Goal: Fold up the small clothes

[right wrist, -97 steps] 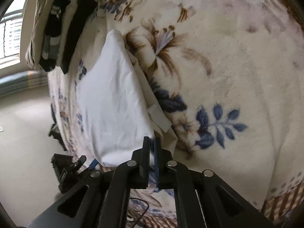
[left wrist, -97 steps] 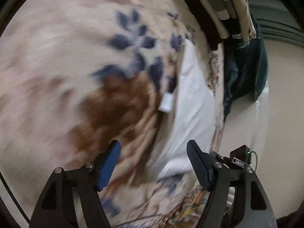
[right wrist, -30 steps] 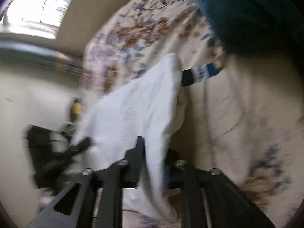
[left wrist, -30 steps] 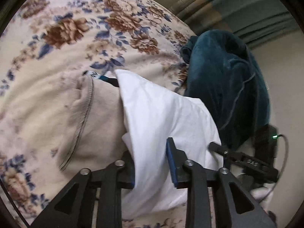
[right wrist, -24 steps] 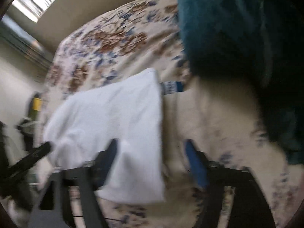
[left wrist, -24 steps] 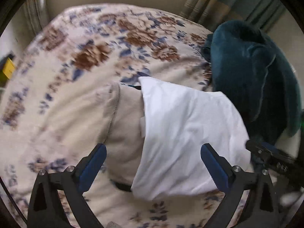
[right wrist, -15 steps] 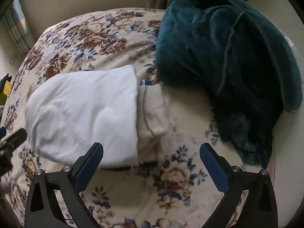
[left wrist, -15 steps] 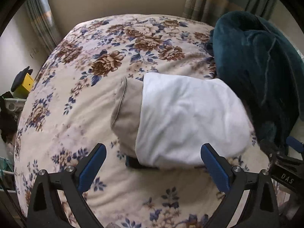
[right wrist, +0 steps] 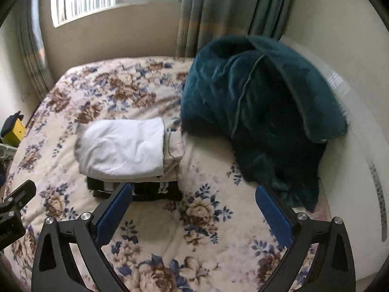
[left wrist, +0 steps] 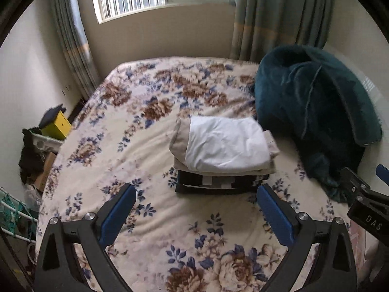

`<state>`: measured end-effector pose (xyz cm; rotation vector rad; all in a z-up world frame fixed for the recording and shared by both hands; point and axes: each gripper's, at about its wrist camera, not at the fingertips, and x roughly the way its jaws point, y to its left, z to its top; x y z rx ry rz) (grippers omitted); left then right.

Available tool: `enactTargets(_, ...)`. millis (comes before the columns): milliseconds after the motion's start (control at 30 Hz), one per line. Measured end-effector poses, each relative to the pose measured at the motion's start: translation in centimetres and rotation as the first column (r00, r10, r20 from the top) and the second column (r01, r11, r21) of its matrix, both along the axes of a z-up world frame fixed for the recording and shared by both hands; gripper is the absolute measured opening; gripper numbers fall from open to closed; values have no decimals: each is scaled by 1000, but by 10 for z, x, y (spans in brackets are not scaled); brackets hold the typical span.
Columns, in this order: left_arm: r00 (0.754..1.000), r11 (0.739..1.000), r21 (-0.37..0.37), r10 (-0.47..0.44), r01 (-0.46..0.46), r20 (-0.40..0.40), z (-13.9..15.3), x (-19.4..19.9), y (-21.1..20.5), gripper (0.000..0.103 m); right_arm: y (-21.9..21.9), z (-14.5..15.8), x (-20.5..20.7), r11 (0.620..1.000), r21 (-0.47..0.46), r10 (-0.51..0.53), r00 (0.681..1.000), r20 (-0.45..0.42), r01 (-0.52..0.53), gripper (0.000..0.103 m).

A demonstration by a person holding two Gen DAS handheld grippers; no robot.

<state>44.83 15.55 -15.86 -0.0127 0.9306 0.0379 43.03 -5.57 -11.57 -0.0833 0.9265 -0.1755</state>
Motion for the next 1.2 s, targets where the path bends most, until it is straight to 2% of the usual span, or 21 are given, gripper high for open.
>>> enactTargets(400, 989, 1000, 6, 19, -20, 146, 100, -110, 0, 102, 4, 134, -154, 999, -1, 46, 983, 177, -46, 103)
enactTargets(667, 973, 1000, 8, 17, -19, 231, 139, -162, -5, 102, 3, 199, -230, 998, 0, 67, 959, 276, -70, 103)
enactTargets(933, 965, 1000, 1, 0, 0, 263, 154, -200, -12, 102, 5, 233, -283, 995, -2, 98, 940, 326, -103, 103)
enactTargets(1200, 959, 999, 9, 27, -31, 283, 154, -218, -9, 103, 5, 240, -308, 993, 12, 107, 936, 336, -118, 103)
